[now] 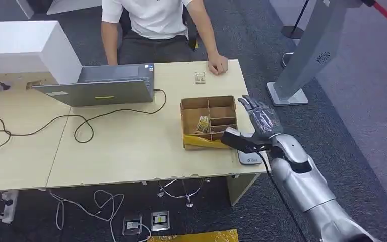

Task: Pass the card to the sensor for recognition and then transmit it.

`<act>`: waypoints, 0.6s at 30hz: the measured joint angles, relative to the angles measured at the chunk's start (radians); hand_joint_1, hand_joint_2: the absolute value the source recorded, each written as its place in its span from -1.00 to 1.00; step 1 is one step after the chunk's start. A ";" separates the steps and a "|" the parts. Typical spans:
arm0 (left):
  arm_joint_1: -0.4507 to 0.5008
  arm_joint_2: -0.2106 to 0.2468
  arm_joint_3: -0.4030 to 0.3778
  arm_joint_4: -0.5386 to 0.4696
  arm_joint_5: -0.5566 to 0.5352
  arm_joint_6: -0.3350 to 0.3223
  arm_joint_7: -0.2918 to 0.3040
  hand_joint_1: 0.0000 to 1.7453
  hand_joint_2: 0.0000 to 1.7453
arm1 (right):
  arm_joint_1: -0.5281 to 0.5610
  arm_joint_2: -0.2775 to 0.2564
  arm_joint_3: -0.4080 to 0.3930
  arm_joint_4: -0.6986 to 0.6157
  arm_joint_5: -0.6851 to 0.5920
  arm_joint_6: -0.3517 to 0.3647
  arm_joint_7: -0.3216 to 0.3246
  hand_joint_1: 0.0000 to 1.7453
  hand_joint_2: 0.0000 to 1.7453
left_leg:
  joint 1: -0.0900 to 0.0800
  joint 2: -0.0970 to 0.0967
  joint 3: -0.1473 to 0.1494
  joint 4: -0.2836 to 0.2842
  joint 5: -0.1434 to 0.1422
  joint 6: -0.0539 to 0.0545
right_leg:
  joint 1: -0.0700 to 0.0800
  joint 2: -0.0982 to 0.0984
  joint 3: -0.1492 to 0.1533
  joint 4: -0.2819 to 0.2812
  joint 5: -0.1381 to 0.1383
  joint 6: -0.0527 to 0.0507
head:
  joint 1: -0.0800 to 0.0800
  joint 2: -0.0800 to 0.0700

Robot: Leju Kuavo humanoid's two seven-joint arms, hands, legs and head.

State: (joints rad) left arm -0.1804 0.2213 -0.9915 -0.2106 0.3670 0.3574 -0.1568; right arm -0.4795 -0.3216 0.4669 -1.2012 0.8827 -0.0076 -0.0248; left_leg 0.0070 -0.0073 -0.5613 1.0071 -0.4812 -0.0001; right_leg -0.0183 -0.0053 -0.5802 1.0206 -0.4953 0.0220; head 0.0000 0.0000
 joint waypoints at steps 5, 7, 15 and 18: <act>0.001 -0.002 0.000 0.000 0.003 0.003 0.000 -1.00 -1.00 | -0.001 0.013 0.001 0.022 0.003 -0.003 -0.012 -1.00 1.00 | 0.000 0.000 0.000 0.000 0.000 0.000 | 0.000 -0.001 0.000 0.000 0.000 0.000 | 0.000 0.000; 0.001 -0.002 0.000 0.000 0.003 0.003 0.000 -1.00 -1.00 | -0.001 0.013 0.001 0.022 0.003 -0.003 -0.012 -1.00 1.00 | 0.000 0.000 0.000 0.000 0.000 0.000 | 0.000 -0.001 0.000 0.000 0.000 0.000 | 0.000 0.000; 0.008 -0.002 0.000 0.000 0.020 0.008 0.000 -1.00 -1.00 | -0.021 0.050 0.013 0.089 0.008 -0.002 -0.039 -1.00 1.00 | 0.000 0.000 0.000 0.000 0.000 0.000 | 0.000 0.000 0.000 0.000 0.000 0.000 | 0.000 0.000; 0.009 -0.002 0.000 0.000 0.025 0.008 0.000 -1.00 -1.00 | -0.024 0.060 0.016 0.103 0.008 -0.002 -0.045 -1.00 1.00 | 0.000 0.000 0.000 0.000 0.000 0.000 | 0.000 -0.001 0.000 0.000 0.000 0.000 | 0.000 0.000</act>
State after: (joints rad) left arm -0.1714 0.2190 -0.9911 -0.2106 0.3918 0.3651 -0.1572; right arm -0.5036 -0.2617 0.4830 -1.0983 0.8911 -0.0099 -0.0698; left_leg 0.0070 -0.0074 -0.5617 1.0071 -0.4812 -0.0001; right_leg -0.0183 -0.0058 -0.5802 1.0207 -0.4954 0.0219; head 0.0004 0.0000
